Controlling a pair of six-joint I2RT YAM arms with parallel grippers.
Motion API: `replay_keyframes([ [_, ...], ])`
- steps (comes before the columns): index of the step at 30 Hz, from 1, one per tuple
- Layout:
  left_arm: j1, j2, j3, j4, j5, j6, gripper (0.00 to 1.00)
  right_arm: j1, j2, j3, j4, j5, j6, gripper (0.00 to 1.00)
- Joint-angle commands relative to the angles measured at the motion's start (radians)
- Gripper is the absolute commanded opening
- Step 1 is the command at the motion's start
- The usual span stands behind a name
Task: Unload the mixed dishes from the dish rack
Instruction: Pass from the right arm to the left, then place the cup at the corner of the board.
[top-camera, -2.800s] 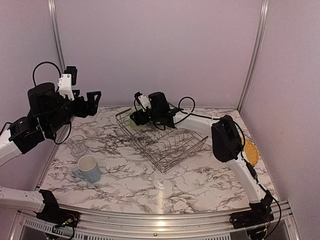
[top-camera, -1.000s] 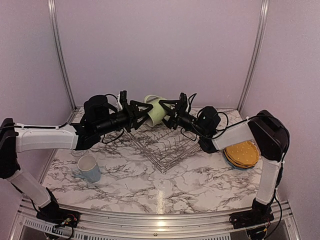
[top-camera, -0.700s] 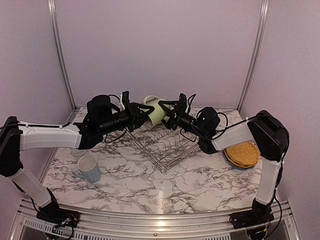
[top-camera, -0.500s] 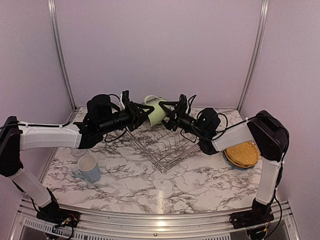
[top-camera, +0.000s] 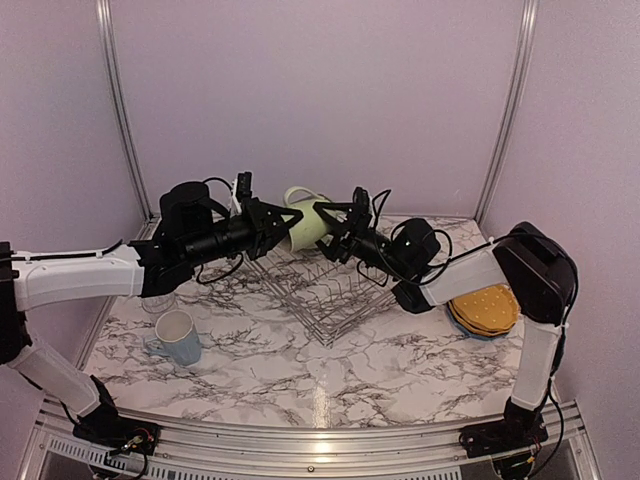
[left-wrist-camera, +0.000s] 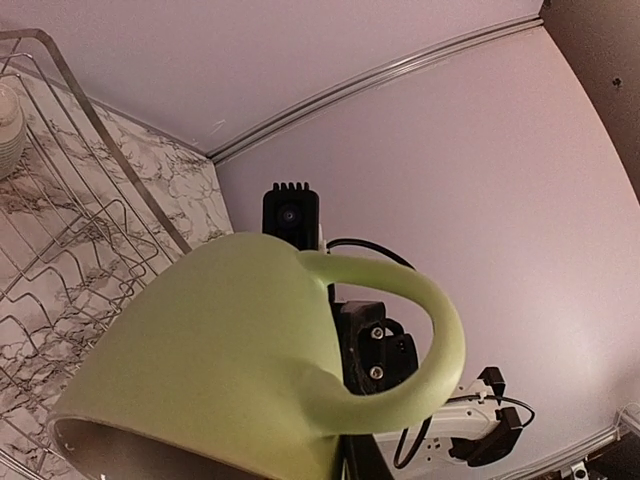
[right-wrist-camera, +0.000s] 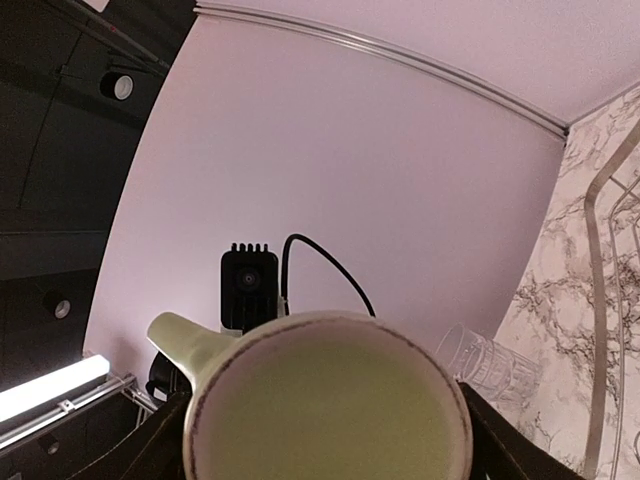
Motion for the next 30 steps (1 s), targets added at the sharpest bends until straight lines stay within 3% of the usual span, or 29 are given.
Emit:
replay_keyframes([
  [1,0.021,-0.092,-0.017,-0.024,-0.099,0.071,0.00,-0.009,-0.011,0.011,0.183,0.004,-0.075,0.89],
  [2,0.025,-0.100,-0.019,-0.022,-0.097,0.068,0.00,-0.009,-0.011,0.014,0.178,0.004,-0.081,0.97],
  [3,0.028,-0.107,-0.020,-0.022,-0.094,0.068,0.00,-0.009,-0.012,0.017,0.171,0.002,-0.085,0.98],
  [9,0.069,-0.150,-0.019,-0.095,-0.101,0.088,0.00,-0.010,-0.011,0.011,0.154,-0.002,-0.104,0.98],
  [11,0.095,-0.158,0.018,-0.212,-0.114,0.132,0.00,-0.012,-0.010,0.006,0.152,-0.007,-0.111,0.98],
  [17,0.193,-0.124,0.287,-0.792,-0.263,0.404,0.00,-0.020,-0.050,-0.019,0.080,-0.049,-0.192,0.98],
  [22,0.283,-0.052,0.470,-1.128,-0.421,0.580,0.00,-0.015,-0.165,-0.016,-0.229,-0.081,-0.445,0.99],
  [26,0.389,-0.003,0.542,-1.269,-0.466,0.704,0.00,-0.012,-0.277,-0.006,-0.549,-0.015,-0.676,0.99],
  [30,0.470,0.066,0.606,-1.383,-0.507,0.833,0.00,-0.009,-0.359,0.007,-0.754,0.081,-0.828,0.99],
])
